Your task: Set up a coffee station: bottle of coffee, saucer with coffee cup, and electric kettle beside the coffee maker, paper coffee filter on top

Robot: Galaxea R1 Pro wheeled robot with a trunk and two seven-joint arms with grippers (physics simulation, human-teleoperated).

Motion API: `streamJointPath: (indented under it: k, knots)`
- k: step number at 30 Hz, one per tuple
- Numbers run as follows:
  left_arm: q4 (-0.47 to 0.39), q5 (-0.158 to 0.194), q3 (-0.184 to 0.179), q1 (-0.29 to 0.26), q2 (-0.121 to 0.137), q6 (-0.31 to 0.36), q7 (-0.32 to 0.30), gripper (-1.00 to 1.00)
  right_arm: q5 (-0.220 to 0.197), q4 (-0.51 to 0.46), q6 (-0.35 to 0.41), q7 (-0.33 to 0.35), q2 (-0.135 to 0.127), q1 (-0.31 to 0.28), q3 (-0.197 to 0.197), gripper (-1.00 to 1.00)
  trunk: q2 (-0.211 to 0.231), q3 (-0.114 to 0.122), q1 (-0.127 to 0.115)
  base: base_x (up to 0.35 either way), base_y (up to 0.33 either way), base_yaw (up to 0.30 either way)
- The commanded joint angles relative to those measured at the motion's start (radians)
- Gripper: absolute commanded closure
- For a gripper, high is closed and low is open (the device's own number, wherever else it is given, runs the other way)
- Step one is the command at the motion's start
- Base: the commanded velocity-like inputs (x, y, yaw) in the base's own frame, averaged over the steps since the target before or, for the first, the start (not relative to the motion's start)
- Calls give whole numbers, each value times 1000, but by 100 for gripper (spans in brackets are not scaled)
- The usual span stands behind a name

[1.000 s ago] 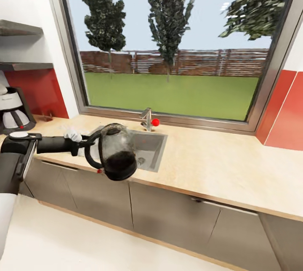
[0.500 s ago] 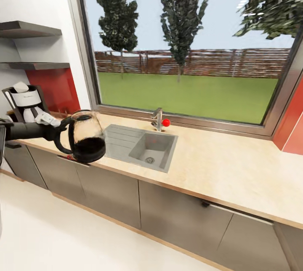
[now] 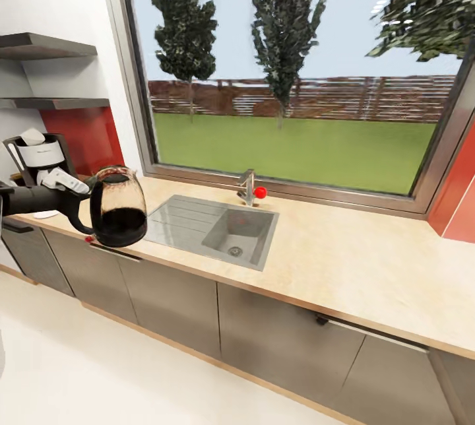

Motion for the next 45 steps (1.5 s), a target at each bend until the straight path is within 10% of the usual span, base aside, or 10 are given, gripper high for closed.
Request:
streamJointPath:
  k: [1, 45]
  knots:
    - [-2, -5, 1, -1, -1, 8, -8, 100, -11, 0, 0, 4, 0, -1, 8, -100, -2, -2, 1, 25, 0, 0]
    - [0, -7, -3, 5, 0, 57, 22, 100, -7, 2, 0, 1, -2, -1, 13, -100, -2, 5, 1, 134, 212, 106]
